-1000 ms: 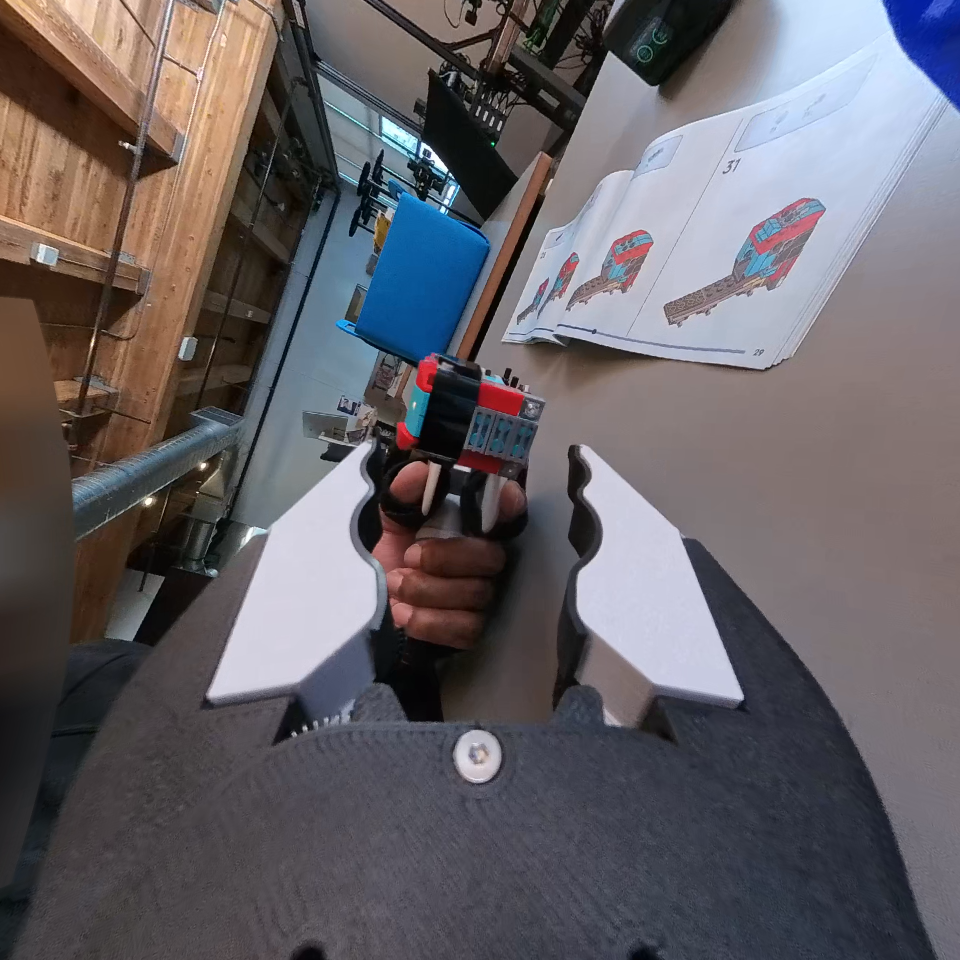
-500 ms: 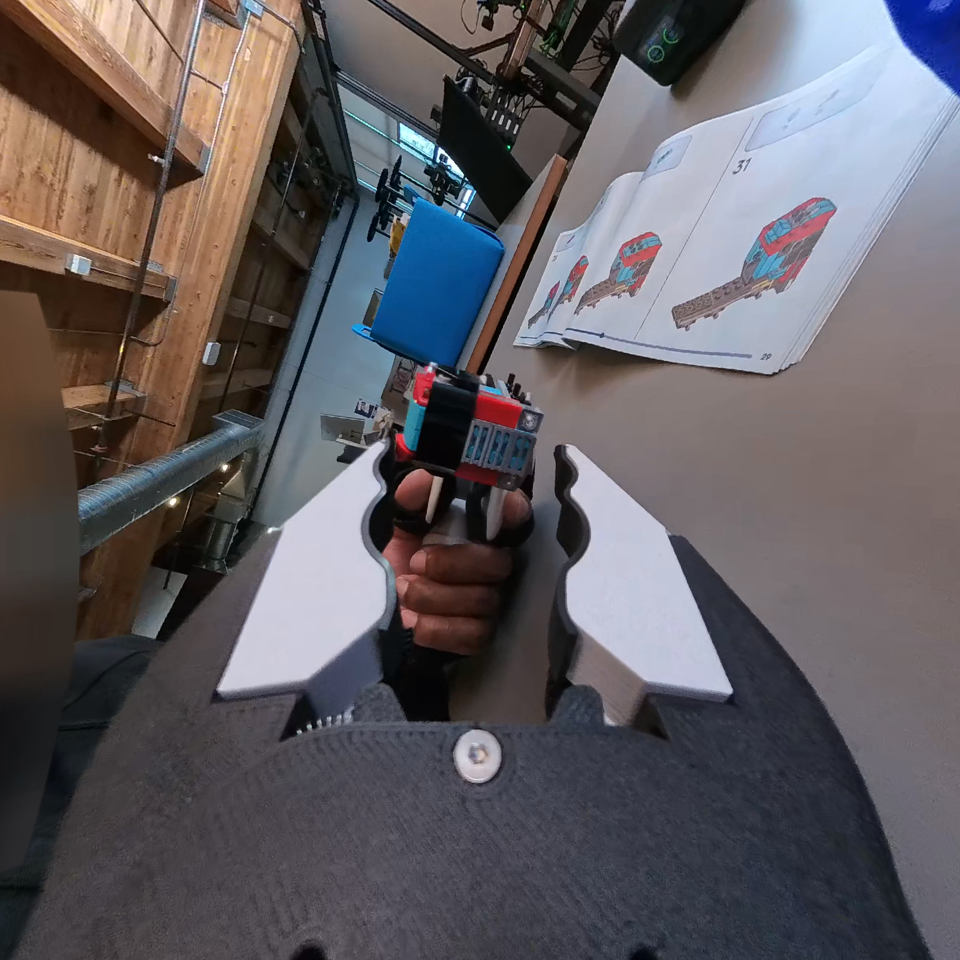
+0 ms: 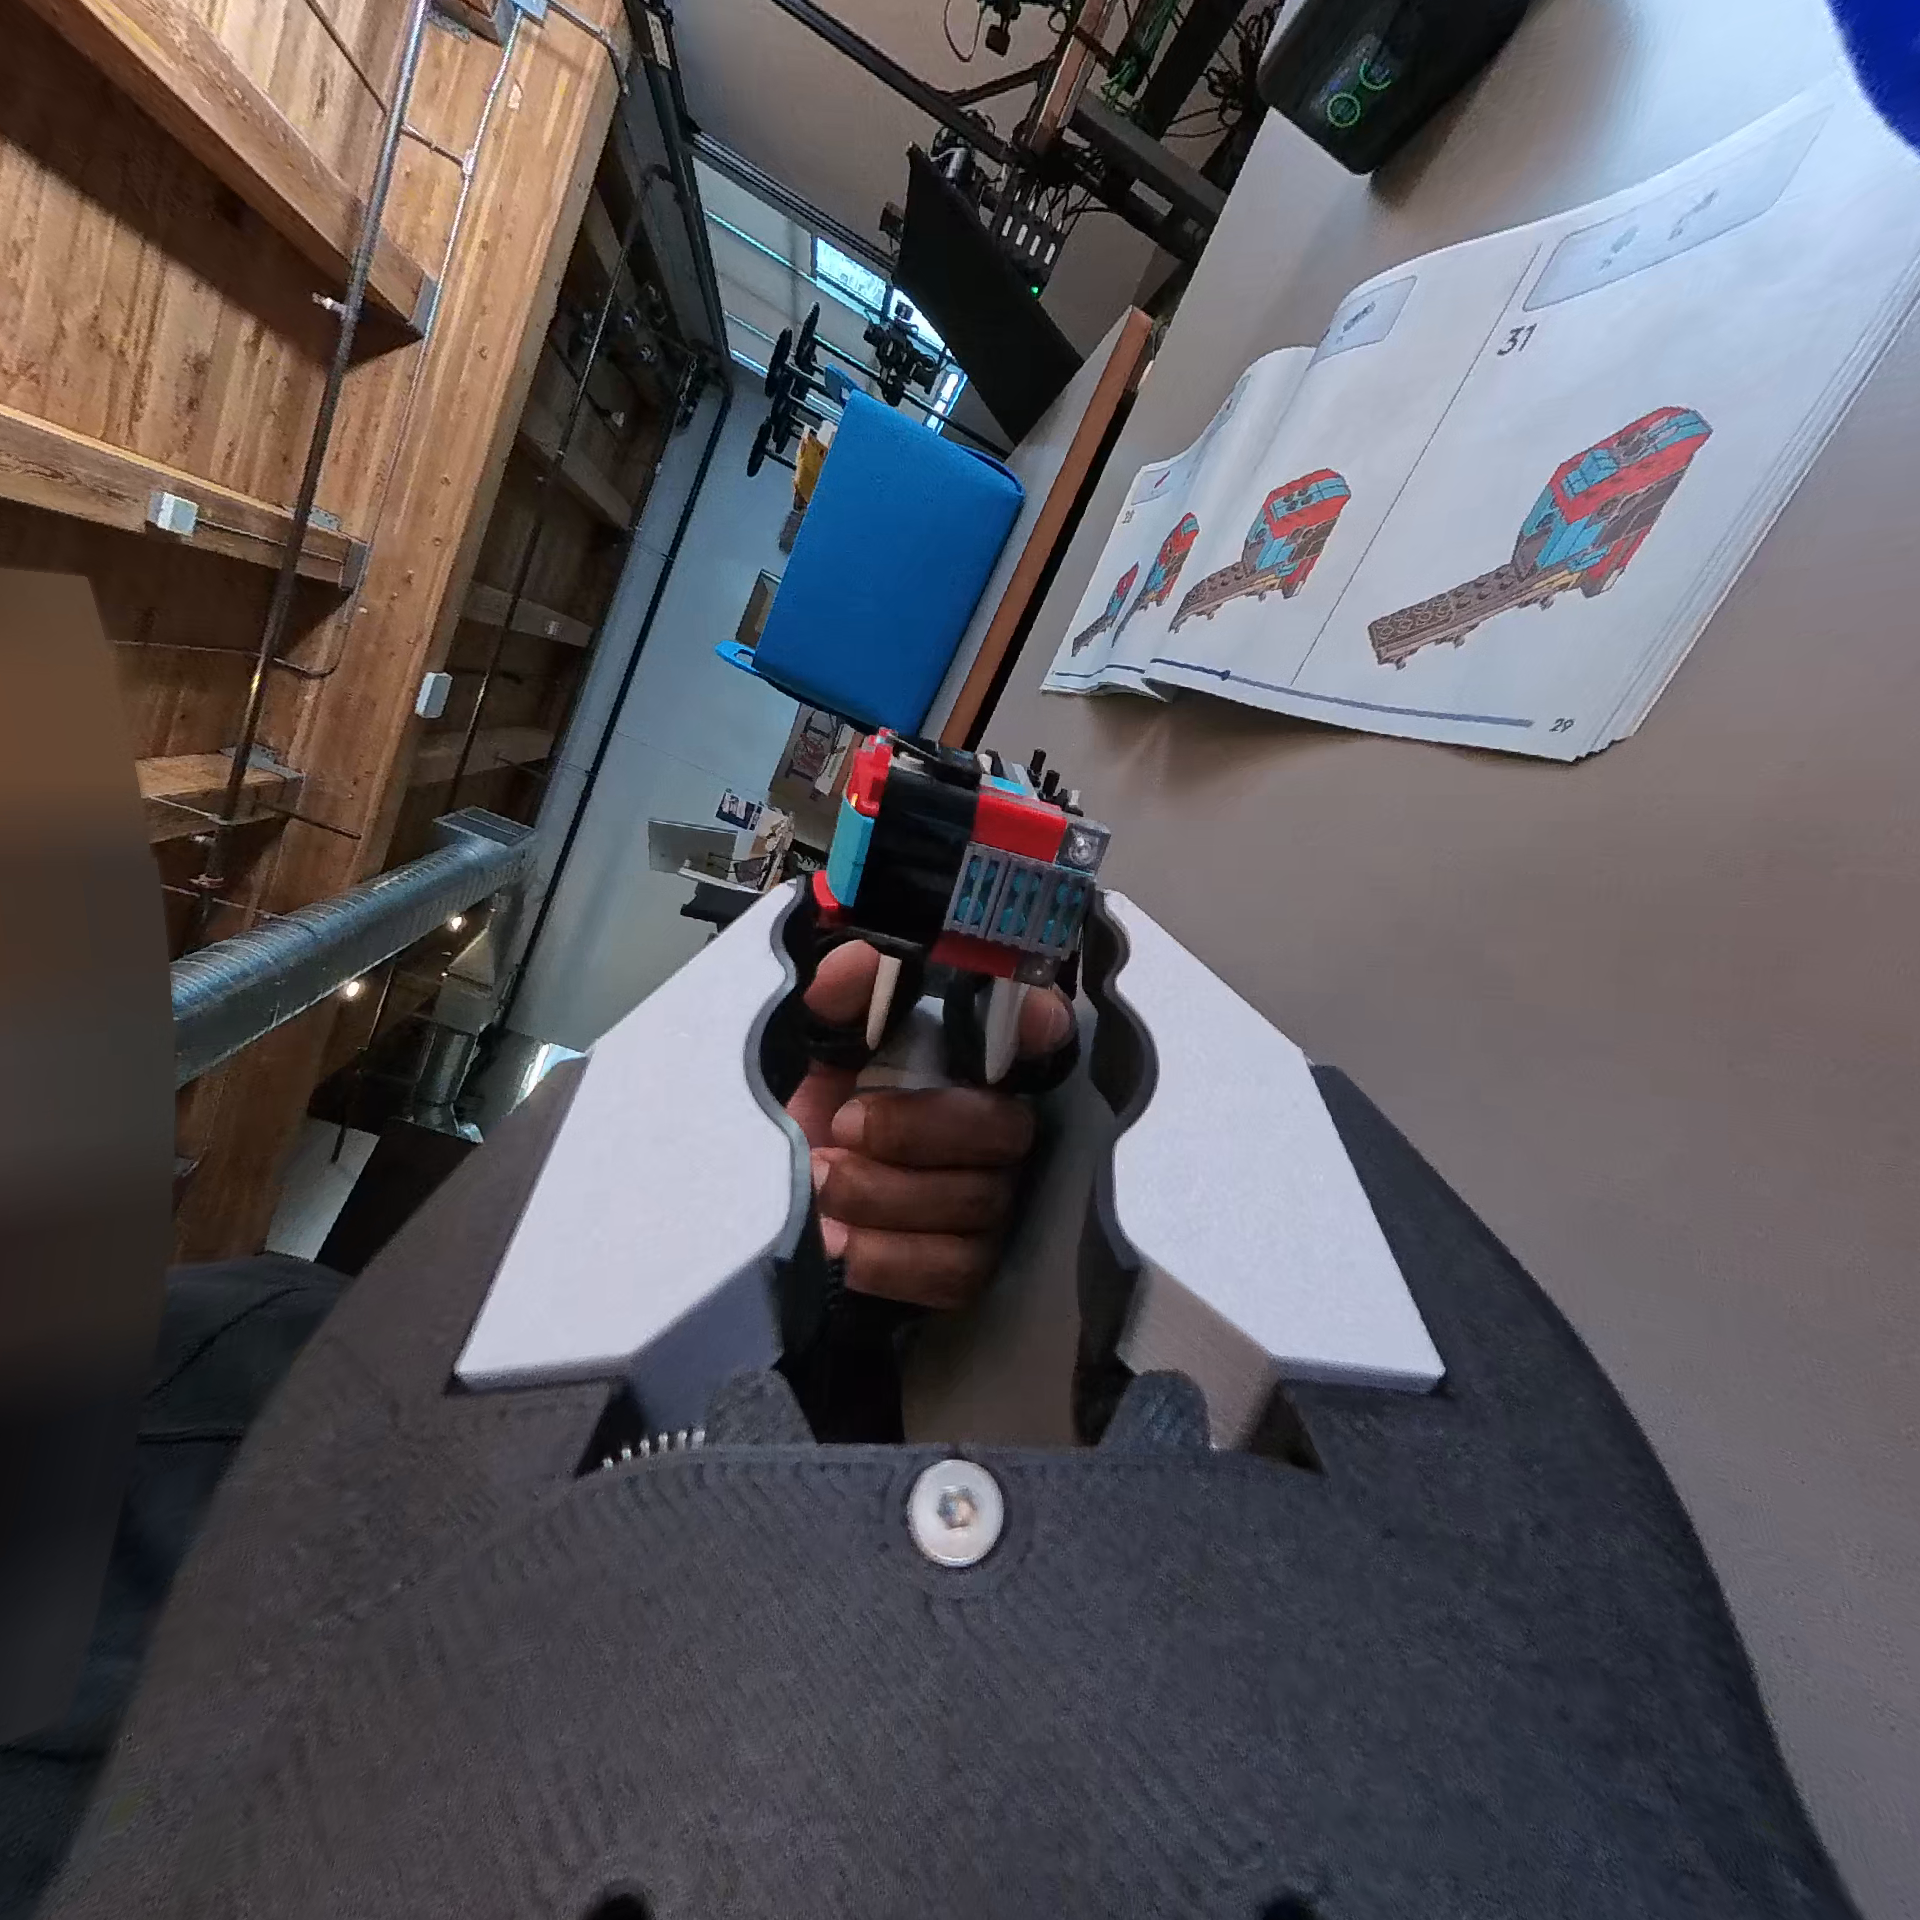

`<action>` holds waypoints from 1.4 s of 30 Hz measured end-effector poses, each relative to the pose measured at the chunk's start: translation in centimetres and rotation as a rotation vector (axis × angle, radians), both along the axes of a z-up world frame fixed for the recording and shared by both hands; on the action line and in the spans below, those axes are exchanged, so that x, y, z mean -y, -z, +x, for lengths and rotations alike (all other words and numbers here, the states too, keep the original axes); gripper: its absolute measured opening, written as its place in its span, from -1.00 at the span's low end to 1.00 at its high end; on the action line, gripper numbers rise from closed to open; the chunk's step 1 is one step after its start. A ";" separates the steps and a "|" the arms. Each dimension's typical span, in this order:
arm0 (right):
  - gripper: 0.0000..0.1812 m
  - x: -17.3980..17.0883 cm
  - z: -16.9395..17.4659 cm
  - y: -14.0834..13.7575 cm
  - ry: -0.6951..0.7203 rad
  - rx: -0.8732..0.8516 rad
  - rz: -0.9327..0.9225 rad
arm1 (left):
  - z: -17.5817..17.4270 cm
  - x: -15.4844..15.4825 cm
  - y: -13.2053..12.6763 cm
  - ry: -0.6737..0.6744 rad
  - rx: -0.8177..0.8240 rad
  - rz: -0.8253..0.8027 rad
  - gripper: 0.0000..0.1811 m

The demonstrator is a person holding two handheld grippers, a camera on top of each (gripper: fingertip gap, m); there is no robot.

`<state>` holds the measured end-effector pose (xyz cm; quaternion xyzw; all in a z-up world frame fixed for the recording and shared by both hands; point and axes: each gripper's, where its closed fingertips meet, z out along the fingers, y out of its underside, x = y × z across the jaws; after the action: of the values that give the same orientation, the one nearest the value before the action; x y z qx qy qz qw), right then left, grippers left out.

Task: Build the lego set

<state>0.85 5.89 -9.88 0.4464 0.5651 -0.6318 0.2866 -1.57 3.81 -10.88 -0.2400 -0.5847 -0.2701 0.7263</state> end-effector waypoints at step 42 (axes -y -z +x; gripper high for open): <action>-0.46 0.0 0.8 -0.3 -0.062 0.070 -0.032 | 0.2 0.0 -0.7 0.013 -0.057 -0.034 -0.83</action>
<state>1.65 5.87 -9.56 0.4459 0.5581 -0.6155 0.3330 -1.36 3.77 -10.21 -0.2639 -0.5667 -0.2580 0.7367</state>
